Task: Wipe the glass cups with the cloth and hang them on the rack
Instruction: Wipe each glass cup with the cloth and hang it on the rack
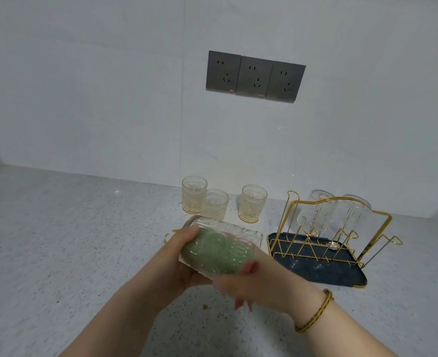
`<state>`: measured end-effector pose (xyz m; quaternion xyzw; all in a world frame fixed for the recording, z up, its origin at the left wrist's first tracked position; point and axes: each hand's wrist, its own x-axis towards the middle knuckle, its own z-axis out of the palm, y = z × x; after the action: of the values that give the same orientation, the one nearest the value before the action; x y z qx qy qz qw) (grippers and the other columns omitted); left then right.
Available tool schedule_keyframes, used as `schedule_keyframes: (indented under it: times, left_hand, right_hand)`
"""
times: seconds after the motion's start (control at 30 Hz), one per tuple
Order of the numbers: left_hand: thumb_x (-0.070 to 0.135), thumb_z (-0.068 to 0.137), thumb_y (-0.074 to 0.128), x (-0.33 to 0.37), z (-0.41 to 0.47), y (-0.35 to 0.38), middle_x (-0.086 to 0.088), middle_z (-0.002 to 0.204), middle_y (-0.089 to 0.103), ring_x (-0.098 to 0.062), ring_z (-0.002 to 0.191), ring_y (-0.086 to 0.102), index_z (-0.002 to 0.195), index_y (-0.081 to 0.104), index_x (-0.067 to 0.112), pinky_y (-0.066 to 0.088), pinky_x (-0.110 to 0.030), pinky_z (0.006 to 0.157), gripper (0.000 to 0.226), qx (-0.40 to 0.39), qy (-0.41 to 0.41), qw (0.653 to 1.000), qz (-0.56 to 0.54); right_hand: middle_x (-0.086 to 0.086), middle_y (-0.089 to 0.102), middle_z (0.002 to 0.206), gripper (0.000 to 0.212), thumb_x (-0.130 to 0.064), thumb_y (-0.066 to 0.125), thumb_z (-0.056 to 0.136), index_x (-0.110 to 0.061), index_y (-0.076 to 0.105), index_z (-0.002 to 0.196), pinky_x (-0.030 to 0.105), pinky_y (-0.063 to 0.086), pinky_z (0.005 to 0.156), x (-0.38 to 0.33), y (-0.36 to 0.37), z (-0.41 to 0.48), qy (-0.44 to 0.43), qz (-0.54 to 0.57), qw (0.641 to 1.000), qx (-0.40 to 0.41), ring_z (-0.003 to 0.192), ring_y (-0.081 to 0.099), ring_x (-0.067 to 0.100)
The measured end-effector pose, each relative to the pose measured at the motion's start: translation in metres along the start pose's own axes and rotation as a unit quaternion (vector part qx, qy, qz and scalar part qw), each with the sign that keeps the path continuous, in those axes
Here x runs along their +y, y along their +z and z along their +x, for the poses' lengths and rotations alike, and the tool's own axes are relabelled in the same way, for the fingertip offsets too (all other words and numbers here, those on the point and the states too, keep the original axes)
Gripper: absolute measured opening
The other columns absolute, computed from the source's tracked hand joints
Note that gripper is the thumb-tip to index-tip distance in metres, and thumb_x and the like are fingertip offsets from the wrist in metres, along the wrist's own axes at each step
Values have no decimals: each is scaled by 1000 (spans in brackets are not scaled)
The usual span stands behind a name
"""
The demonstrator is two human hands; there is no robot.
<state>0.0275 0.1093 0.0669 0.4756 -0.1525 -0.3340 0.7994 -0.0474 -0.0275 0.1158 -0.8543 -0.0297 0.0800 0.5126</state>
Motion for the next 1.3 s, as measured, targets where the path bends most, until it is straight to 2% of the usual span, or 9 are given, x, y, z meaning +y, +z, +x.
schedule_keyframes:
  times: [0.13,0.27,0.37,0.43,0.47,0.67,0.9,1.13,1.3]
  left_hand:
    - [46,71,50,-3,2,-1,-4,86,73,-20,72,71,102,62,22,58,-33,56,41,15,-30,999,-9]
    - [50,66,69,-4,-1,-5,-10,94,72,-22,78,70,102,63,15,56,-33,58,51,-7,6,1000,-21]
    - [48,45,80,-4,-2,-10,-12,98,72,-25,82,69,98,68,15,57,-39,69,63,-22,19,999,23]
    - [41,60,65,-3,-2,-9,-13,94,73,-24,77,70,99,65,12,59,-37,65,49,-4,14,1000,21]
    - [37,67,60,-2,-2,-7,-12,88,73,-23,72,70,98,63,11,59,-35,59,41,6,10,1000,16]
    - [37,90,36,-5,-1,-9,-8,75,73,-20,62,70,88,65,13,57,-34,51,38,35,-32,999,4]
    - [58,48,78,-4,-6,-16,-17,111,68,-34,96,67,117,56,11,57,-45,76,86,-9,50,996,80]
    - [47,67,51,-2,1,-9,-1,86,73,-18,73,70,99,62,27,57,-38,69,39,52,-4,996,72]
    - [41,64,73,-5,-6,-14,-9,102,73,-26,88,70,109,61,18,59,-41,74,52,18,-12,999,35]
  right_hand:
    - [-6,40,70,5,-11,45,82,-15,45,79,10,35,58,19,10,8,-153,-279,948,-3,63,39,6]
    - [3,52,51,11,-6,53,86,-4,62,79,20,46,45,0,2,2,16,51,998,-14,40,46,5]
    - [1,54,36,24,0,53,85,-14,54,65,33,46,58,-8,-3,-6,118,369,921,50,45,52,8]
    - [6,71,72,23,0,53,85,-3,35,71,39,48,79,-10,-2,-2,124,414,900,60,78,67,25]
    - [4,72,79,29,-1,54,85,-7,43,111,43,47,87,-10,2,-2,115,356,927,30,76,69,24]
    - [-5,31,53,26,-2,48,82,-13,38,62,11,28,41,9,11,4,-39,-128,989,-55,40,35,2]
    - [16,59,75,26,1,68,62,5,67,88,27,50,61,11,3,9,127,439,890,-7,62,59,22]
    - [-5,35,52,34,-8,50,83,-23,34,58,10,30,41,3,8,5,-29,-163,985,-48,39,39,2]
    - [-7,46,55,19,-7,51,86,-19,51,71,8,34,39,7,6,9,-7,-46,998,-30,40,44,1]
